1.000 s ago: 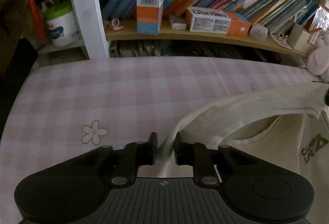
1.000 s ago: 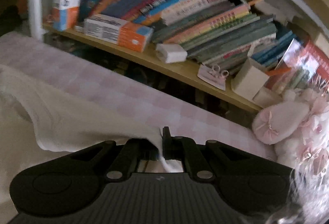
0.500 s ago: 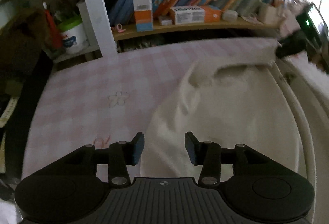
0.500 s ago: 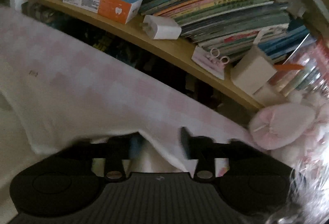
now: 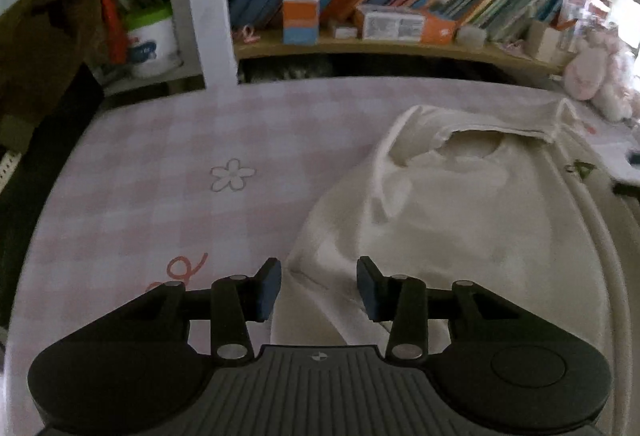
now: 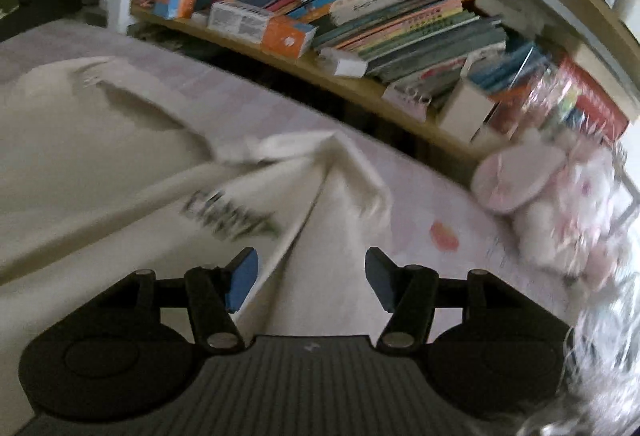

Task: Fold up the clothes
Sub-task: 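Lay the shirt flat on the mat and open both tools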

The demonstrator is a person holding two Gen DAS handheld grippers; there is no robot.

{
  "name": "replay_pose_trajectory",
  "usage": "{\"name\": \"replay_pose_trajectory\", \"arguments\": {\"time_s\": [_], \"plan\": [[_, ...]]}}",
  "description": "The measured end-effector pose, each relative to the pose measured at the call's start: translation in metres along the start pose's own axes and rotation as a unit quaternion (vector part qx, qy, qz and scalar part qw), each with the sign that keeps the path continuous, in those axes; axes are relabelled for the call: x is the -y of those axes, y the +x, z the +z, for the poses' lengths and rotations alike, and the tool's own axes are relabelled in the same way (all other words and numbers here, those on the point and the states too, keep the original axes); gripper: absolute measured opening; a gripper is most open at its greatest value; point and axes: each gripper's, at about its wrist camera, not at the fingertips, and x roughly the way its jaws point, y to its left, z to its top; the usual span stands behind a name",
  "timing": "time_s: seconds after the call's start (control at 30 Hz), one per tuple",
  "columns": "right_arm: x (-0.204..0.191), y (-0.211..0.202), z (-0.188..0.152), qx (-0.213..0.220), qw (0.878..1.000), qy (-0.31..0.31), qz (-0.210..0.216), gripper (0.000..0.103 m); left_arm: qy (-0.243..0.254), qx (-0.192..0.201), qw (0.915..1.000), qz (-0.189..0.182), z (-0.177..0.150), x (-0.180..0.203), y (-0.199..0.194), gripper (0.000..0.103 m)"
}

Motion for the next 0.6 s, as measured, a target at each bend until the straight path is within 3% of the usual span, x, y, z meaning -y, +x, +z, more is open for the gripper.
{"name": "replay_pose_trajectory", "arguments": {"time_s": [0.03,0.07,0.13,0.2,0.37,0.5,0.6], "plan": [[-0.004,-0.002,-0.004,-0.002,1.0,0.002,-0.001,0.057,-0.008,-0.004,0.9999,-0.004,0.0,-0.003,0.003,0.032],[-0.008,-0.004,-0.007,-0.005,1.0,0.005,-0.002,0.057,-0.017,-0.008,0.9998,-0.009,0.0,-0.005,0.007,0.017],[-0.011,-0.006,-0.013,-0.013,1.0,0.013,-0.006,0.057,-0.022,-0.01,0.9996,-0.015,0.003,-0.009,0.006,0.005],[-0.009,-0.005,-0.016,-0.019,1.0,0.02,-0.011,0.056,-0.02,-0.003,0.9996,-0.018,0.01,-0.014,-0.001,0.004],[0.004,0.004,-0.021,-0.041,0.999,0.027,-0.024,0.055,-0.026,0.069,0.9971,0.016,0.066,-0.045,-0.029,0.004],[0.004,0.008,-0.021,-0.048,0.998,0.036,-0.003,0.055,0.039,0.058,0.9951,0.07,0.098,-0.05,0.005,0.005],[-0.001,0.01,-0.017,-0.051,0.998,0.03,0.003,0.055,0.042,0.044,0.9936,0.095,0.102,-0.05,0.033,0.005]]}}
